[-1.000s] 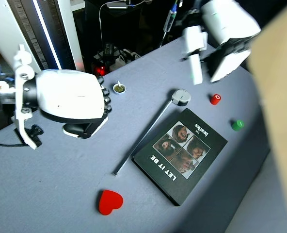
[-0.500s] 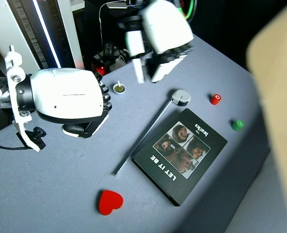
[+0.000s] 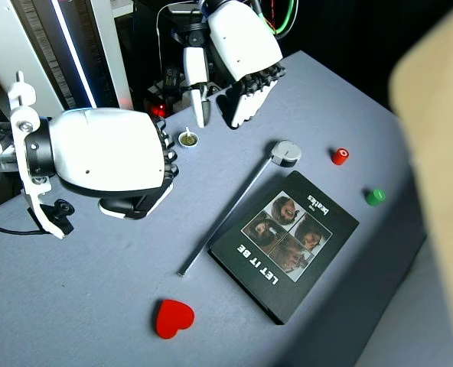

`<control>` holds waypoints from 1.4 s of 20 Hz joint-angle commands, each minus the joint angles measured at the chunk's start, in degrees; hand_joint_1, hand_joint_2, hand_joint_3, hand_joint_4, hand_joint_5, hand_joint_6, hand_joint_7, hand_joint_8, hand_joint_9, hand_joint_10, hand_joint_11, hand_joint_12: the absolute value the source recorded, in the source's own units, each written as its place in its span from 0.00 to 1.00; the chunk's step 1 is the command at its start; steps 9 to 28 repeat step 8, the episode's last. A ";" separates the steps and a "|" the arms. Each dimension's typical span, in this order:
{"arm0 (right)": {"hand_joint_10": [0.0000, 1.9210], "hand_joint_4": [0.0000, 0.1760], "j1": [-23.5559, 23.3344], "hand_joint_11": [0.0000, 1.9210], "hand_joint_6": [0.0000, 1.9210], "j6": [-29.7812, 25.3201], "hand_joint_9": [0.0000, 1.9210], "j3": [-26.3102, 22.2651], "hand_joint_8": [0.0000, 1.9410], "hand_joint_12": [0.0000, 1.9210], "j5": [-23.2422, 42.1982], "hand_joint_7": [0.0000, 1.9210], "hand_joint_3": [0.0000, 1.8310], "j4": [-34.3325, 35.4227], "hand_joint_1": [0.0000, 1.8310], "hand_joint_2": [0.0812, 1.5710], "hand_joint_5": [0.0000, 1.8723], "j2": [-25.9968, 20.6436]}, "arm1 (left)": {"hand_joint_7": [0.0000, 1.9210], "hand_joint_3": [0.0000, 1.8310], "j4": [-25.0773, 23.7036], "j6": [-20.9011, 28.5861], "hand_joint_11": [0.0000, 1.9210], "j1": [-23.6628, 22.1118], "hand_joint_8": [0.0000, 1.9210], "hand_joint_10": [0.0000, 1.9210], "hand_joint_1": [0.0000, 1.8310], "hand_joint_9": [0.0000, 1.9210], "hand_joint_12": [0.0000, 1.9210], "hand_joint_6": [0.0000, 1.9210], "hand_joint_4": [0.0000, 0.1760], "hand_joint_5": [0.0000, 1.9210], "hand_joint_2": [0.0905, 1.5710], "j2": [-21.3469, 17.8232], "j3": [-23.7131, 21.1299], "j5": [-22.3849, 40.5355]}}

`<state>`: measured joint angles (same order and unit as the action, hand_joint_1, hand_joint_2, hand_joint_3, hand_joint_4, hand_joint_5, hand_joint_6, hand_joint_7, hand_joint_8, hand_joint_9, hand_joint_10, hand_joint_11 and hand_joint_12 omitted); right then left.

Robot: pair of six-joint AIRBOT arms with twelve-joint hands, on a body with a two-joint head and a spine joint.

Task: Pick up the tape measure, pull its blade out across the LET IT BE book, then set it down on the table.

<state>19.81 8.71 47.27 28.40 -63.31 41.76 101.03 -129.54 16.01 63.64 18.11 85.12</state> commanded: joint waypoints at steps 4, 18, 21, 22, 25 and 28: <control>1.00 0.00 -1.23 0.95 1.00 -0.88 0.80 -0.55 1.00 1.00 1.48 0.64 0.00 2.63 0.44 0.81 0.50 0.06 | 0.42 0.00 -5.57 1.10 0.42 -0.45 0.73 0.88 0.27 0.41 0.98 0.64 0.00 0.39 0.87 -0.24 0.03 1.54; 1.00 0.00 -1.77 0.92 1.00 -2.91 0.78 -0.77 1.00 1.00 -0.26 0.67 0.00 2.76 0.44 0.79 0.56 0.18 | 0.40 0.00 -5.61 1.20 0.14 -0.76 0.02 0.06 0.23 0.37 0.58 0.18 0.00 0.39 0.88 -0.42 0.15 1.55; 1.00 0.00 -1.77 0.92 1.00 -2.91 0.78 -0.77 1.00 1.00 -0.26 0.67 0.00 2.76 0.44 0.79 0.56 0.18 | 0.40 0.00 -5.61 1.20 0.14 -0.76 0.02 0.06 0.23 0.37 0.58 0.18 0.00 0.39 0.88 -0.42 0.15 1.55; 1.00 0.00 -1.77 0.92 1.00 -2.91 0.78 -0.77 1.00 1.00 -0.26 0.67 0.00 2.76 0.44 0.79 0.56 0.18 | 0.40 0.00 -5.61 1.20 0.14 -0.76 0.02 0.06 0.23 0.37 0.58 0.18 0.00 0.39 0.88 -0.42 0.15 1.55; 1.00 0.00 -1.77 0.92 1.00 -2.91 0.78 -0.77 1.00 1.00 -0.26 0.67 0.00 2.76 0.44 0.79 0.56 0.18 | 0.40 0.00 -5.61 1.20 0.14 -0.76 0.02 0.06 0.23 0.37 0.58 0.18 0.00 0.39 0.88 -0.42 0.15 1.55; 1.00 0.00 -1.77 0.92 1.00 -2.91 0.78 -0.77 1.00 1.00 -0.26 0.67 0.00 2.76 0.44 0.79 0.56 0.18 | 0.40 0.00 -5.61 1.20 0.14 -0.76 0.02 0.06 0.23 0.37 0.58 0.18 0.00 0.39 0.88 -0.42 0.15 1.55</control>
